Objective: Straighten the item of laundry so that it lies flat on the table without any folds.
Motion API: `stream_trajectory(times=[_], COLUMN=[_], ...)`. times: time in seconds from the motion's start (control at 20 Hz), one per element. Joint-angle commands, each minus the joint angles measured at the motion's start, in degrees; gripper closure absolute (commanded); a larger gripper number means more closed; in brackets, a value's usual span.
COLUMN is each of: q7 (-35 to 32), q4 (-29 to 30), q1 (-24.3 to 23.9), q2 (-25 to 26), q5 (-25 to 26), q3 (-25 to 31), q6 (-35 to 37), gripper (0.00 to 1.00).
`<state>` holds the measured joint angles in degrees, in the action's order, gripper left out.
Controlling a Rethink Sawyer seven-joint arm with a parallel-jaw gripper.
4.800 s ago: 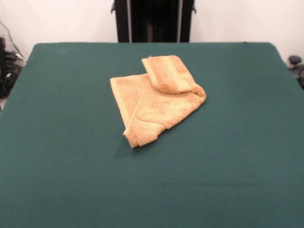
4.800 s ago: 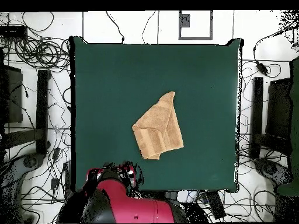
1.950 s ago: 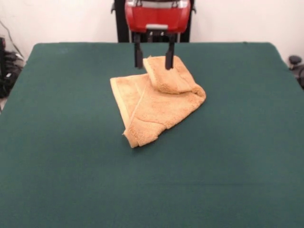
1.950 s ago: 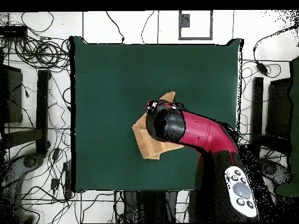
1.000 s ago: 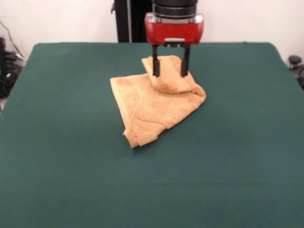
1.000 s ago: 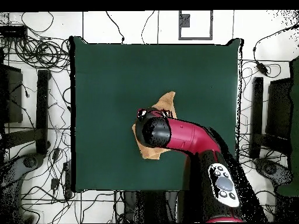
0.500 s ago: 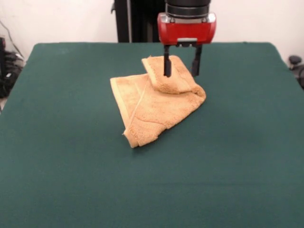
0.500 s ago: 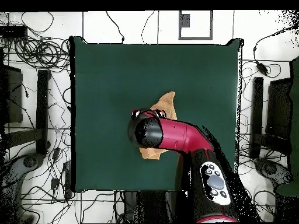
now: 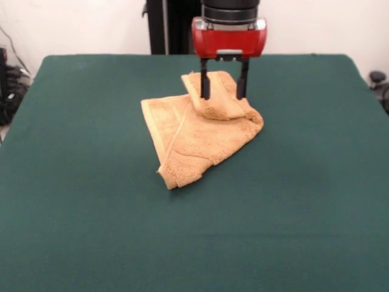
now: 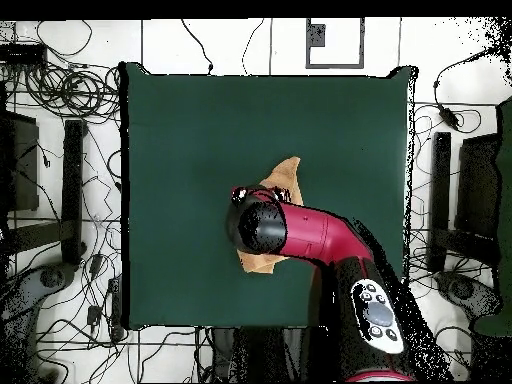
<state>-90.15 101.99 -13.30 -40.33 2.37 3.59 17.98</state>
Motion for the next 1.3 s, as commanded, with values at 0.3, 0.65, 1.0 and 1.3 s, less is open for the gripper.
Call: stream_trajectory(times=[0.3, 0.65, 1.0, 1.3], q7=[-6.6, -6.5, -8.0, -8.5], q4=[0.8, 0.3, 2.9, 3.7], q1=[7.1, 8.6, 7.3, 6.7], q2=[0.1, -1.2, -1.5, -1.7], q5=[2.5, 1.7, 0.0, -0.5], q3=[0.1, -0.8, -0.1, 0.4], q6=[4.3, 6.7, 5.1, 4.9], gripper=[0.00, 0.00, 0.00, 0.00])
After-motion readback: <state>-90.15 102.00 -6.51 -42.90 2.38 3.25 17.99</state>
